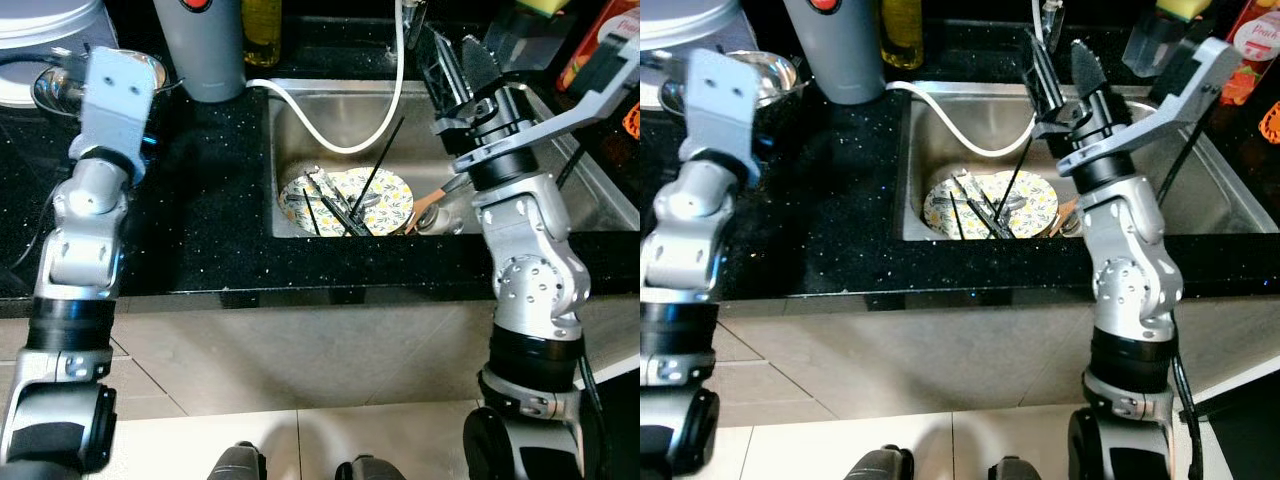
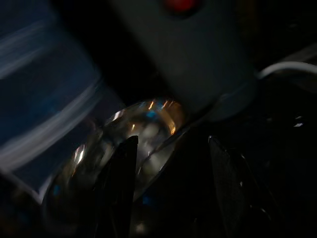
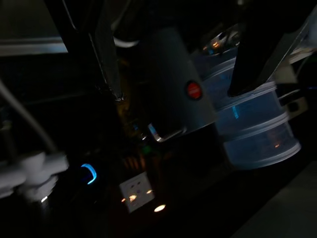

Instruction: Kitchen organization

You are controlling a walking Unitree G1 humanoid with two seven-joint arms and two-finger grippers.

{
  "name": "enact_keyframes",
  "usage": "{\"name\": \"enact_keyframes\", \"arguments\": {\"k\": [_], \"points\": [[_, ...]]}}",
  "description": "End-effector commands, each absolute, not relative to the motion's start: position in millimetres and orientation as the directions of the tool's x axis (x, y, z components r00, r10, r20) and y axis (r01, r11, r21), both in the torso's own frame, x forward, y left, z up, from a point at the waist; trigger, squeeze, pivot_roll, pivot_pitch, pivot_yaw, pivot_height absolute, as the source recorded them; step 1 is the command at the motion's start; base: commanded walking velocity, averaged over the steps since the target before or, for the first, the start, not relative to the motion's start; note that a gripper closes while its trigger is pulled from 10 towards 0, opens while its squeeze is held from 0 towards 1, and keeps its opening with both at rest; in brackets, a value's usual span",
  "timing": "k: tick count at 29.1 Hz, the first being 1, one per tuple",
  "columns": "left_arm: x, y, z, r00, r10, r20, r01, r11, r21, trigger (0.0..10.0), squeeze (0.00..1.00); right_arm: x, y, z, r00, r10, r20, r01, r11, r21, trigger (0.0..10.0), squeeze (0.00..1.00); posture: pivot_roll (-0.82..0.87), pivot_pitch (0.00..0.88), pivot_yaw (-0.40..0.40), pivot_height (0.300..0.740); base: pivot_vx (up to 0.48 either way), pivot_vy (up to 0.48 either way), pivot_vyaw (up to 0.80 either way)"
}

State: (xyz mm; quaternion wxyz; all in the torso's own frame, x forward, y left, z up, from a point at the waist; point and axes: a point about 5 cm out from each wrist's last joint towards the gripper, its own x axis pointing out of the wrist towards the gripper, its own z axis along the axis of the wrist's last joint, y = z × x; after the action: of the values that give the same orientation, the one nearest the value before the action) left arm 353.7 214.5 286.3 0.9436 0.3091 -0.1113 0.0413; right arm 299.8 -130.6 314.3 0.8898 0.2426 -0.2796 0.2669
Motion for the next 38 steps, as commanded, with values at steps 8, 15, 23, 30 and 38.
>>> {"name": "enact_keyframes", "arguments": {"k": [8, 15, 23, 30, 38], "points": [[377.7, 226.3, 278.3, 0.979, 0.018, 0.205, -0.169, 0.641, 0.749, 10.0, 0.0, 291.5, -121.2, 316.5, 0.683, 0.377, 0.626, -0.654, 0.697, 0.294, 10.0, 0.0, 0.08, 0.079, -0.003, 0.74, 0.0, 0.0, 0.0], [385.7, 236.5, 277.5, 0.975, 0.014, 0.222, -0.191, 0.565, 0.803, 10.0, 0.0, 289.6, -122.0, 317.6, 0.685, 0.38, 0.622, -0.652, 0.702, 0.288, 10.0, 0.0, 0.06, 0.082, -0.004, 0.74, 0.0, 0.0, 0.0], [389.5, 237.3, 280.1, 0.96, -0.029, 0.277, -0.234, 0.456, 0.859, 10.0, 0.0, 288.5, -121.3, 317.5, 0.687, 0.387, 0.615, -0.651, 0.704, 0.284, 10.0, 0.0, 0.05, 0.077, -0.006, 0.74, 0.0, 0.0, 0.0], [393.6, 242.8, 275.4, 0.954, -0.032, 0.297, -0.257, 0.424, 0.869, 10.0, 0.0, 288.7, -120.0, 319.0, 0.683, 0.394, 0.615, -0.655, 0.703, 0.276, 10.0, 0.0, 0.05, 0.075, -0.008, 0.74, 0.0, 0.0, 0.0], [396.2, 265.1, 278.2, 0.943, 0.096, 0.319, -0.323, 0.503, 0.802, 2.6, 0.0, 286.0, -121.5, 318.7, 0.69, 0.391, 0.61, -0.646, 0.713, 0.273, 10.0, 0.0, 0.03, 0.089, -0.002, 0.74, 0.0, 0.0, 0.0]]}}
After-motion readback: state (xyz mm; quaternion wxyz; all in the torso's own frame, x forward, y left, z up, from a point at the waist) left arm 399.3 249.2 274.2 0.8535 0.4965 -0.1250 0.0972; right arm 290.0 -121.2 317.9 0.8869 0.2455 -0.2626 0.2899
